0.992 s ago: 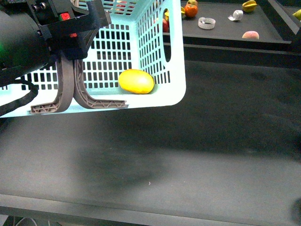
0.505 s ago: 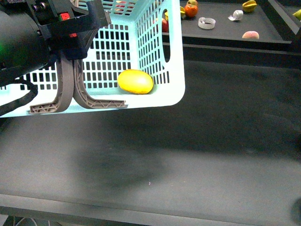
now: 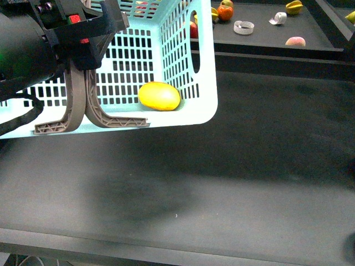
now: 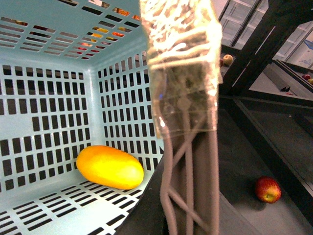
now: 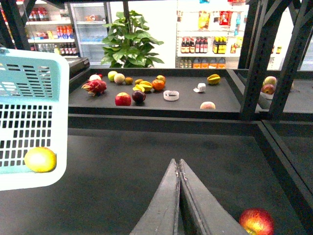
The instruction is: Pick mango with right arm and hold basket with left
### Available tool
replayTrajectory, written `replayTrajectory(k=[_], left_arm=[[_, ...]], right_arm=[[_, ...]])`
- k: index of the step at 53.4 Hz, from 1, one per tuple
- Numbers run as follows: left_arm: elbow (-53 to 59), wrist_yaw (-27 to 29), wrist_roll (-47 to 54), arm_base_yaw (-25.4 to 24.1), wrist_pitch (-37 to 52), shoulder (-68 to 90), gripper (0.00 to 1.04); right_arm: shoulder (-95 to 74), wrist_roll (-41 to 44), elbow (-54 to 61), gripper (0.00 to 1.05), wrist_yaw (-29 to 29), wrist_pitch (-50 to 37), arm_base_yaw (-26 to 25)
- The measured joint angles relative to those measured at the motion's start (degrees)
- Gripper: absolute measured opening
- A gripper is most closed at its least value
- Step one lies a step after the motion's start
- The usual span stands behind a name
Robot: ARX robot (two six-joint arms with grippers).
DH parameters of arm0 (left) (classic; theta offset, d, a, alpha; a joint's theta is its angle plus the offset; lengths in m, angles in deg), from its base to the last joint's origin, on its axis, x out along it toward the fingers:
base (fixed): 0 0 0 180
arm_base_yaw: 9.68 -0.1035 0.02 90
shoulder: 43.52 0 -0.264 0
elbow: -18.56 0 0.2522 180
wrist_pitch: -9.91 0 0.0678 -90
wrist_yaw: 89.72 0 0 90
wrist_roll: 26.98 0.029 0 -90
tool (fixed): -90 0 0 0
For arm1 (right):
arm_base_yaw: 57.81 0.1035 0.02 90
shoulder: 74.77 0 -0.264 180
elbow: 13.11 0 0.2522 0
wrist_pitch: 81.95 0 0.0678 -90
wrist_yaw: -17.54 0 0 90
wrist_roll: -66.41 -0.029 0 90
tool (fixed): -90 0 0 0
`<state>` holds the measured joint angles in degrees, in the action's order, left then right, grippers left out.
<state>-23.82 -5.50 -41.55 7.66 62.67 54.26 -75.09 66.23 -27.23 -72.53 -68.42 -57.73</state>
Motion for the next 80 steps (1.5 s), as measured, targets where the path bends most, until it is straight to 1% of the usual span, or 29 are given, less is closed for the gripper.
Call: replayTrajectory(k=[41, 43, 46, 47, 49, 53, 54, 60, 61, 63, 71, 72, 75, 80], left_arm=[[0.00, -0.02, -0.07, 0.00, 0.00, 0.00, 0.06], [0.00, -0.02, -0.07, 0.00, 0.00, 0.00, 0.06], [0.00, -0.02, -0.07, 0.00, 0.00, 0.00, 0.06], [0.00, -0.02, -0.07, 0.00, 0.00, 0.00, 0.06], [0.00, -0.02, -0.07, 0.00, 0.00, 0.00, 0.06], [0.00, -0.02, -0.07, 0.00, 0.00, 0.00, 0.06], [0.00, -0.02, -0.07, 0.00, 0.00, 0.00, 0.06], [0.00, -0.02, -0.04, 0.00, 0.00, 0.00, 0.06], [0.00, -0.02, -0.07, 0.00, 0.00, 0.00, 0.06], [0.00, -0.02, -0.07, 0.00, 0.00, 0.00, 0.06], [0.00, -0.02, -0.07, 0.00, 0.00, 0.00, 0.06], [0.00, -0.02, -0.07, 0.00, 0.00, 0.00, 0.06], [0.00, -0.02, -0.07, 0.00, 0.00, 0.00, 0.06], [0.00, -0.02, -0.07, 0.00, 0.00, 0.00, 0.06]], right_arm=[[0.00, 0.09, 0.00, 0.03, 0.00, 0.11, 0.00], [0.00, 0.07, 0.00, 0.07, 0.00, 0.11, 0.00], [0.00, 0.09, 0.00, 0.18, 0.00, 0.11, 0.00], [0.00, 0.07, 0.00, 0.19, 0.00, 0.11, 0.00], [0.00, 0.07, 0.00, 0.26, 0.00, 0.11, 0.00], [0.00, 0.07, 0.00, 0.44, 0.00, 0.11, 0.00], [0.00, 0.09, 0.00, 0.46, 0.00, 0.11, 0.00], [0.00, 0.09, 0.00, 0.65, 0.00, 0.11, 0.00], [0.00, 0.09, 0.00, 0.67, 0.00, 0.11, 0.00], [0.00, 0.09, 0.00, 0.74, 0.00, 0.11, 0.00], [0.00, 0.07, 0.00, 0.97, 0.00, 0.11, 0.00], [0.00, 0.00, 0.00, 0.98, 0.00, 0.11, 0.00], [0.00, 0.07, 0.00, 0.96, 0.00, 0.11, 0.00], [0.00, 0.04, 0.00, 0.96, 0.00, 0.11, 0.00]])
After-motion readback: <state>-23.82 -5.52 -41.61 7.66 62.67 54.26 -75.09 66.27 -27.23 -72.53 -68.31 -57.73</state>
